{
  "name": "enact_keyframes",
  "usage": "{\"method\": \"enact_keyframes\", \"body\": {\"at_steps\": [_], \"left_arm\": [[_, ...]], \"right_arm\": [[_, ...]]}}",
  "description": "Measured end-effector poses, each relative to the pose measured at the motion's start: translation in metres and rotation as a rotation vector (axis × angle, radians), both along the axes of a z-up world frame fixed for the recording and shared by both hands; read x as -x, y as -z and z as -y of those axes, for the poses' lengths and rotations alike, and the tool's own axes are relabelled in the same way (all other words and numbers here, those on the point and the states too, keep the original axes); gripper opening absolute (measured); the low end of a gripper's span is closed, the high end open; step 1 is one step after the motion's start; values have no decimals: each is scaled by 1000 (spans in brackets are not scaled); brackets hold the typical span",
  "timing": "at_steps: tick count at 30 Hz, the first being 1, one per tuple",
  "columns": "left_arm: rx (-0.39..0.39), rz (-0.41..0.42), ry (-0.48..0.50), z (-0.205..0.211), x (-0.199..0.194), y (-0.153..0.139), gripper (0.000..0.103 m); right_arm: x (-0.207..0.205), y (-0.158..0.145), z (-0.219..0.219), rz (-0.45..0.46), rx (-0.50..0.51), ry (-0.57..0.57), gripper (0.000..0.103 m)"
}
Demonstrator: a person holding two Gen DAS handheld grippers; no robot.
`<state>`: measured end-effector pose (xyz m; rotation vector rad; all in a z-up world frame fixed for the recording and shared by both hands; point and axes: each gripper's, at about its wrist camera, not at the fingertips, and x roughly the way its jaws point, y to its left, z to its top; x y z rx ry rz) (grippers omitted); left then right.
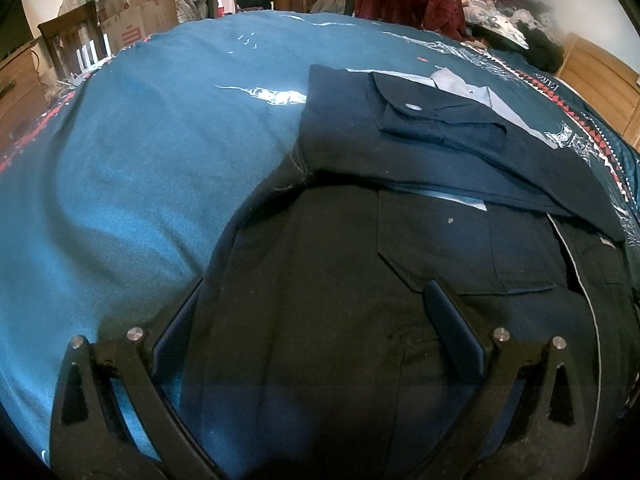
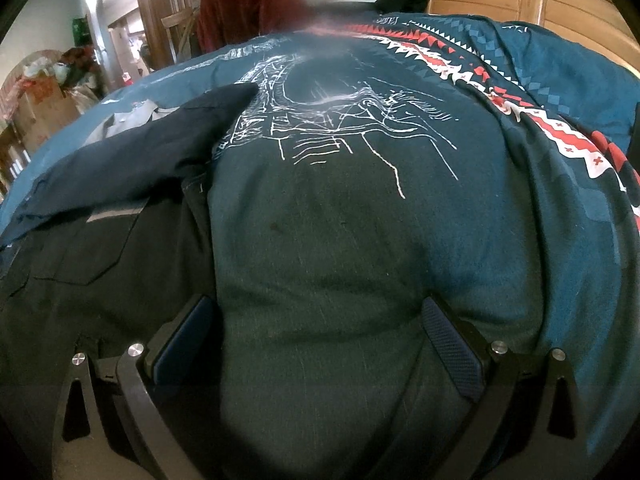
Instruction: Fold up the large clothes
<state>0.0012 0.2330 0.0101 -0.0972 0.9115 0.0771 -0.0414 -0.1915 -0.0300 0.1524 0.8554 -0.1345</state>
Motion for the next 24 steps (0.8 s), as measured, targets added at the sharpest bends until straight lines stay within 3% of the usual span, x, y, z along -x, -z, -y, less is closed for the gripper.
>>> {"method": "enact_keyframes", "body": {"at_steps": [24], "left_arm": [[9,3,-1,1,-2,1,103]], "right_arm": [[-1,1,-1,-2,-3,-1,103]]}}
